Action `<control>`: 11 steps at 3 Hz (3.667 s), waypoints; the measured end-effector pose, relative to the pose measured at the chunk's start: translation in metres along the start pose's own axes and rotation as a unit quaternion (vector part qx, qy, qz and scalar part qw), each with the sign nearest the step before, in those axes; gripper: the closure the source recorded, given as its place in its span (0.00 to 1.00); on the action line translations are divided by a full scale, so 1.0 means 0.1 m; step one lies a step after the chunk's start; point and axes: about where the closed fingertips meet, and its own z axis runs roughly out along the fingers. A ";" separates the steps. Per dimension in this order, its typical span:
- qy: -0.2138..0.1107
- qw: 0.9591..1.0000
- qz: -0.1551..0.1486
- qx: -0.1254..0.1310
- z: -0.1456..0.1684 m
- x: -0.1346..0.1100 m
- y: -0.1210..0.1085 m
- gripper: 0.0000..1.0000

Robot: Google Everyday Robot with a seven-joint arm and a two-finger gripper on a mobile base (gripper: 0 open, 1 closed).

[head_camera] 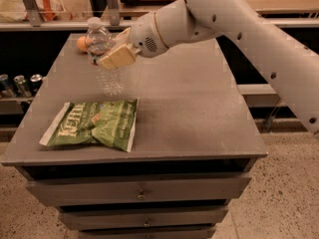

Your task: Move water bottle near green jalapeno chip bag

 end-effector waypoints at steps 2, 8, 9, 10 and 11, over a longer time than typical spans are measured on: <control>-0.005 1.000 0.010 -0.005 0.09 0.10 0.10 1.00; -0.011 0.999 0.031 -0.010 0.02 0.33 0.07 0.00; 0.009 1.000 0.020 -0.009 -0.20 0.44 0.00 0.00; 0.038 0.999 0.005 -0.012 -0.50 0.63 -0.04 0.00; 0.092 0.995 -0.024 -0.022 -0.76 0.79 0.01 0.00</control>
Offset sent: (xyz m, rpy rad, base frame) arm -0.0108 0.0014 -0.0205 0.0196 0.0323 -0.0091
